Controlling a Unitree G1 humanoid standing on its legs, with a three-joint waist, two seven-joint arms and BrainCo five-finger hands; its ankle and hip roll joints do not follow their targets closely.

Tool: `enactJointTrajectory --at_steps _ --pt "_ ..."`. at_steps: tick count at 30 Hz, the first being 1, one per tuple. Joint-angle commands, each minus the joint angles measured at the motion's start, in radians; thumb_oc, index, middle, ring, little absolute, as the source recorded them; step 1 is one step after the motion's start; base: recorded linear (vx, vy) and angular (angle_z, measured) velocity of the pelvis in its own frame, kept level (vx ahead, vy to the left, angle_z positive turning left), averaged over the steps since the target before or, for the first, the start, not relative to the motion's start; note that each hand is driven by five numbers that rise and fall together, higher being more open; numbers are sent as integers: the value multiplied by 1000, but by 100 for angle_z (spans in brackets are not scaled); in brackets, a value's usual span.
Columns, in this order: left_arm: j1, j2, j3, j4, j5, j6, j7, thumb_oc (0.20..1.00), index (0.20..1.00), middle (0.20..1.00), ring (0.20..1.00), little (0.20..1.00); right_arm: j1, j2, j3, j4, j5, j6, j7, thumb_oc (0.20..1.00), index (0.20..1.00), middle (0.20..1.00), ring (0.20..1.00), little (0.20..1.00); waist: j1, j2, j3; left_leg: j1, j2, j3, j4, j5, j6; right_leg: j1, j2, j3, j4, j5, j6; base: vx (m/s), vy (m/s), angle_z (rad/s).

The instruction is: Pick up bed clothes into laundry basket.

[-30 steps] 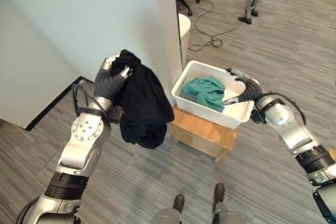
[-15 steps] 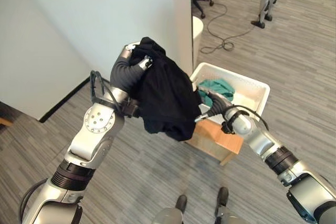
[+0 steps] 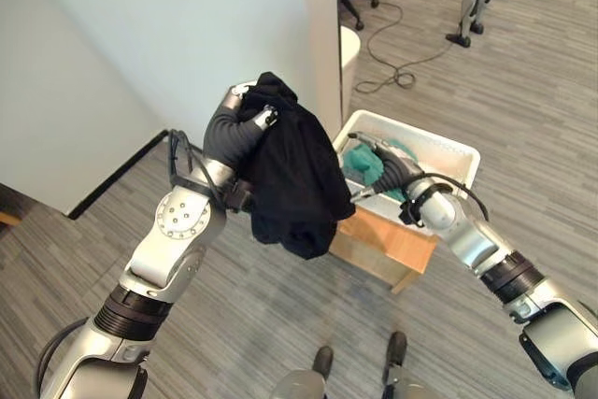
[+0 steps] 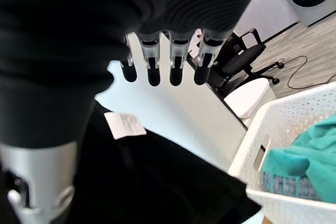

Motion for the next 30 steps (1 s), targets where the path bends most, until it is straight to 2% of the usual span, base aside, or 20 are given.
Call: enactJointTrajectory --at_steps 1,12,13,14,16,17,18,20,25,30 --pt "-133 29 -31 39 -46 -81 4 200 200 200 200 200 -178 -2 -11 -81 157 -45 3 1000 1000 1000 1000 1000 22 -6 -49 -27 -9 -29 -74 102 -3 135 -38 -40 14 -117 97 0 0 0" --pt "-217 -31 -85 3 -25 -61 -6 200 200 200 200 200 -262 9 -21 -171 292 -56 21 1000 1000 1000 1000 1000 14 -14 -50 -26 -6 -17 -74 100 -4 133 -37 -37 14 -115 96 3 2 -2" --pt "-253 -87 -143 11 -25 -62 -5 200 200 200 200 200 -330 113 42 -50 296 -94 -1 1000 1000 1000 1000 1000 31 -13 -49 -26 -9 -25 -74 101 -4 136 -38 -43 14 -115 95 0 0 0" --pt "-281 -77 -160 12 -39 -69 -6 200 200 200 200 200 -405 155 47 -29 301 -47 -20 1000 1000 1000 1000 1000 41 -12 -52 -33 -11 -32 -74 105 -5 133 -38 -48 14 -116 94 0 0 0" --pt "-318 -73 -170 26 -46 -80 8 200 200 200 200 200 -443 167 74 -25 301 -43 -18 1000 1000 1000 1000 1000 44 -15 -50 -38 -13 -41 -74 109 -5 128 -37 -46 14 -112 93 -15 -4 4" --pt "-320 -105 -186 26 -51 -75 10 200 200 200 200 200 -398 205 121 135 302 -54 -12 1000 1000 1000 1000 1000 54 -13 -43 -41 -15 -46 -74 111 -5 128 -37 -49 14 -111 92 -22 -12 21" --pt "-321 -110 -194 2 -54 -81 13 200 200 200 200 200 -364 225 142 164 276 -47 -12 1000 1000 1000 1000 1000 62 -11 -41 -46 -16 -52 -74 114 -4 126 -36 -53 14 -112 91 -21 -14 23" --pt "-328 -104 -191 -11 -59 -81 5 200 200 200 200 200 -298 240 147 143 252 -31 32 1000 1000 1000 1000 1000 69 -10 -36 -51 -17 -56 -74 116 -1 125 -35 -57 14 -113 91 -7 -8 19" --pt "-335 -125 -205 -8 -66 -93 6 200 200 200 200 200 -248 299 144 193 317 -41 45 1000 1000 1000 1000 1000 81 -10 -31 -51 -20 -64 -74 116 2 127 -36 -63 14 -115 91 0 1 1" --pt "-361 -128 -219 -20 -63 -103 1 200 200 200 200 200 -209 309 169 204 323 -44 67 1000 1000 1000 1000 1000 81 -12 -32 -55 -22 -70 -74 118 2 127 -37 -68 14 -116 91 0 0 0"
